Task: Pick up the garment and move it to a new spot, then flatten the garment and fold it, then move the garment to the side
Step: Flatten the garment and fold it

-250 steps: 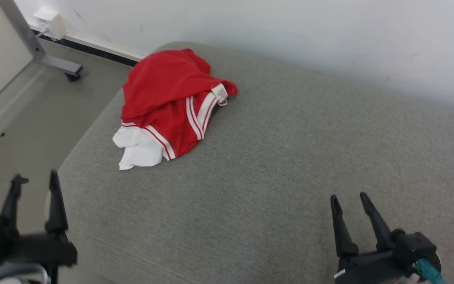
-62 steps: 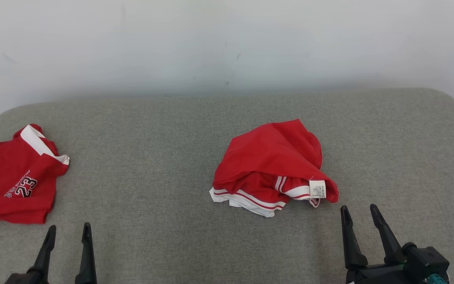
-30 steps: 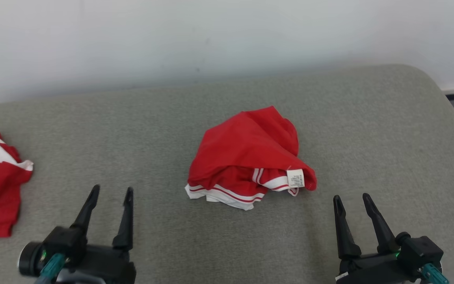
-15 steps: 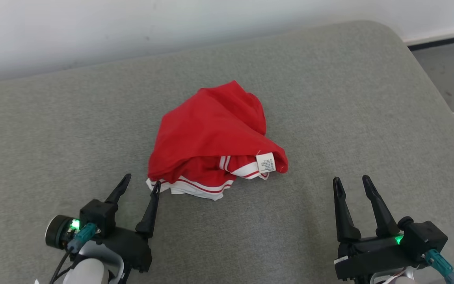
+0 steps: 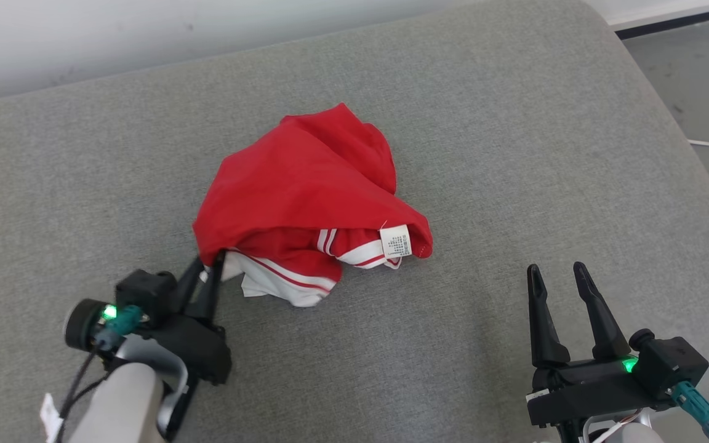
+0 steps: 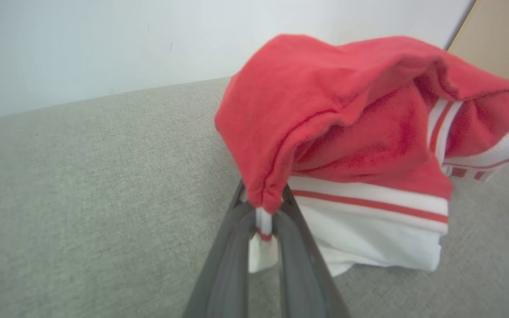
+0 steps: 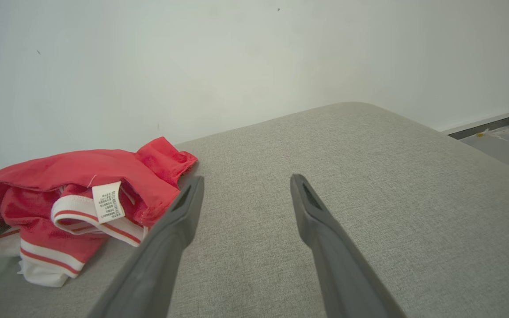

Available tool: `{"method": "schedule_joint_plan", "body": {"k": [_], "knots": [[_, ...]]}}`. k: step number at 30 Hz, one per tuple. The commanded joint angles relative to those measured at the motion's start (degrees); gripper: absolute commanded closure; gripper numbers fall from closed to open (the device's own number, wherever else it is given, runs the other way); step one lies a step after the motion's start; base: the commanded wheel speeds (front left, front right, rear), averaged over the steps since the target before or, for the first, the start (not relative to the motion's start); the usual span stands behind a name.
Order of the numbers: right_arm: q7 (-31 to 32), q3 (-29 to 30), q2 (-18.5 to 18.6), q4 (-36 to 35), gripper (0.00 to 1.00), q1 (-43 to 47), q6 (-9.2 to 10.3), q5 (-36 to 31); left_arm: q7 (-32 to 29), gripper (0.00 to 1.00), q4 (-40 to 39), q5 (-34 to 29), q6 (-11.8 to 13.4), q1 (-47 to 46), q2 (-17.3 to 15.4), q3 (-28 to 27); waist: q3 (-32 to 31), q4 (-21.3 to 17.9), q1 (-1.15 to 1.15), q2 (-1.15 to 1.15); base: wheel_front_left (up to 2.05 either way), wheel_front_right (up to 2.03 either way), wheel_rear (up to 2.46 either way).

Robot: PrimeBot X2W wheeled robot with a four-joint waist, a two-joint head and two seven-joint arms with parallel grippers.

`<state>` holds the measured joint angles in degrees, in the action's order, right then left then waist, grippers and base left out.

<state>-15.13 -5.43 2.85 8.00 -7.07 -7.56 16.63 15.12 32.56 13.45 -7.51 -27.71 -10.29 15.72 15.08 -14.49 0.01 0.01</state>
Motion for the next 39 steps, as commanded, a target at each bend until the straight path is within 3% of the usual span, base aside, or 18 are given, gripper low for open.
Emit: {"method": "schedule_joint_plan", "body": {"k": [1, 6, 12, 21, 26, 31, 39], "knots": [[-0.03, 0.13, 0.07, -0.07, 0.00, -0.11, 0.14, -0.05, 0.06, 1.00, -0.52, 0.13, 0.10, -0.49, -0.73, -0.81, -0.49, 0.74, -0.01, -0.01, 0.00, 0.00, 0.00], [-0.02, 0.00, 0.08, 0.35, 0.00, 0.31, 0.15, 0.32, 0.06, 1.00, -4.23, -0.66, 0.44, -1.32, -2.86, -5.03, -2.05, 2.69, -0.01, -0.01, 0.00, 0.00, 0.00], [-0.03, -0.10, 0.08, 1.02, 0.00, 1.04, 0.15, 0.86, 0.06, 1.00, -10.01, -2.61, 1.14, -2.89, -7.59, -9.08, -4.31, 4.90, -0.01, -0.01, 0.00, 0.00, 0.00], [-0.03, -0.18, 0.07, 1.61, 0.00, 2.33, 0.15, 1.23, -1.97, 1.00, -19.83, -4.53, 1.41, -5.64, -13.62, -10.51, -6.93, 6.29, -0.01, -0.01, 0.00, 0.00, 0.00], [-0.03, -0.56, 0.07, 1.69, 0.00, 2.32, 0.15, 1.49, -3.52, 1.00, -24.49, -4.67, 1.27, -4.32, -12.54, -8.48, -7.16, 6.03, -0.01, -0.01, 0.00, 0.00, 0.00], [-0.03, -0.73, 0.07, 1.48, 0.00, 2.33, 0.15, 1.29, -4.90, 1.00, -27.32, -4.56, 0.91, -0.81, -8.36, -1.80, -6.67, 5.25, -0.01, -0.01, 0.00, 0.00, 0.00], [-0.03, -1.16, 0.08, 1.59, 0.00, 0.83, 0.15, 0.93, -3.30, 1.00, -19.16, -3.97, 0.09, 3.09, -0.27, 13.49, -5.15, 3.21, -0.01, -0.01, 0.00, 0.00, 0.00]]}}
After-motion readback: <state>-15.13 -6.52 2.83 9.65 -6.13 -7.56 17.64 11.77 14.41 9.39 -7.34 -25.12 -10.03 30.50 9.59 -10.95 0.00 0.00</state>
